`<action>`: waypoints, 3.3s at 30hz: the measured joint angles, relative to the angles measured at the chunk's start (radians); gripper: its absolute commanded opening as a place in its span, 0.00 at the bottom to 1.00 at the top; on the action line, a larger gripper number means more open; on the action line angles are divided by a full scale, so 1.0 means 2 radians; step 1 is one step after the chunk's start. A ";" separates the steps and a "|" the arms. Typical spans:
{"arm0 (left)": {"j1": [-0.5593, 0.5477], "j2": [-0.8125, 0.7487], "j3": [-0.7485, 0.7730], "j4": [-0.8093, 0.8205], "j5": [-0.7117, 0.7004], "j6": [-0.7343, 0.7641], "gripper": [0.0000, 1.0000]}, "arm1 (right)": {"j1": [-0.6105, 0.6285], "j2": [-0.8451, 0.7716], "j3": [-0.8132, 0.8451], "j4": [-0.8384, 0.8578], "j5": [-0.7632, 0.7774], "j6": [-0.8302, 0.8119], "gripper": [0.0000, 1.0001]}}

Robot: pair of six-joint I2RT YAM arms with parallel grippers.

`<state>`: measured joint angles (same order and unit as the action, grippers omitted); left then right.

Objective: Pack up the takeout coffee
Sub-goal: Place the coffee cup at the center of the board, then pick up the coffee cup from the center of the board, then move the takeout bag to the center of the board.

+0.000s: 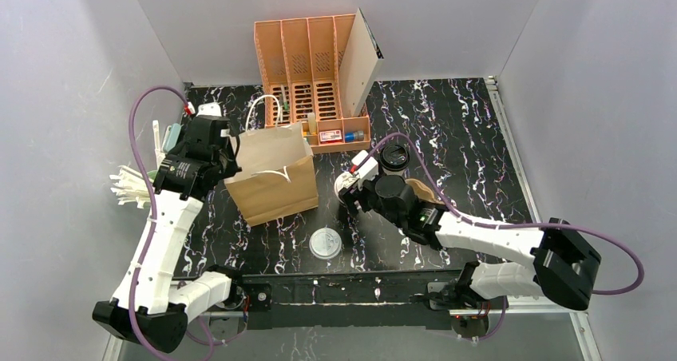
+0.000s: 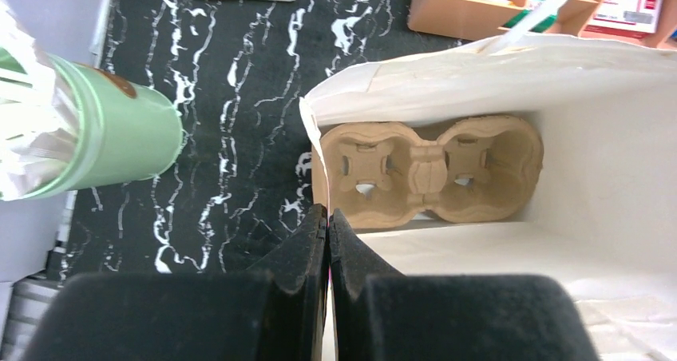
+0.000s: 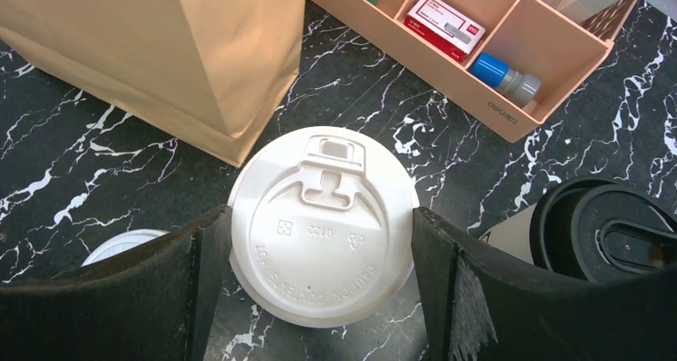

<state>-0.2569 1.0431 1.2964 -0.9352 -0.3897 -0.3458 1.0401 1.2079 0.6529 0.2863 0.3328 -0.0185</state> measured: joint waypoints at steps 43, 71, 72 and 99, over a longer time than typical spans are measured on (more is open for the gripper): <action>0.000 -0.009 -0.027 0.048 0.065 -0.018 0.00 | -0.040 0.134 0.370 -0.446 -0.035 0.168 0.98; 0.000 0.000 -0.011 0.026 0.031 -0.003 0.00 | -0.048 0.285 0.474 -0.602 -0.046 0.223 0.98; 0.000 0.001 -0.010 0.023 0.028 -0.002 0.00 | -0.048 0.287 0.474 -0.602 -0.046 0.223 0.98; 0.000 0.005 -0.005 0.015 0.016 0.007 0.00 | -0.048 0.300 0.474 -0.593 -0.039 0.229 0.93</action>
<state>-0.2569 1.0527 1.2858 -0.9054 -0.3584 -0.3321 0.9443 1.8072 1.6009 -0.8989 0.2558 0.4404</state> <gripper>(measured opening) 0.008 0.935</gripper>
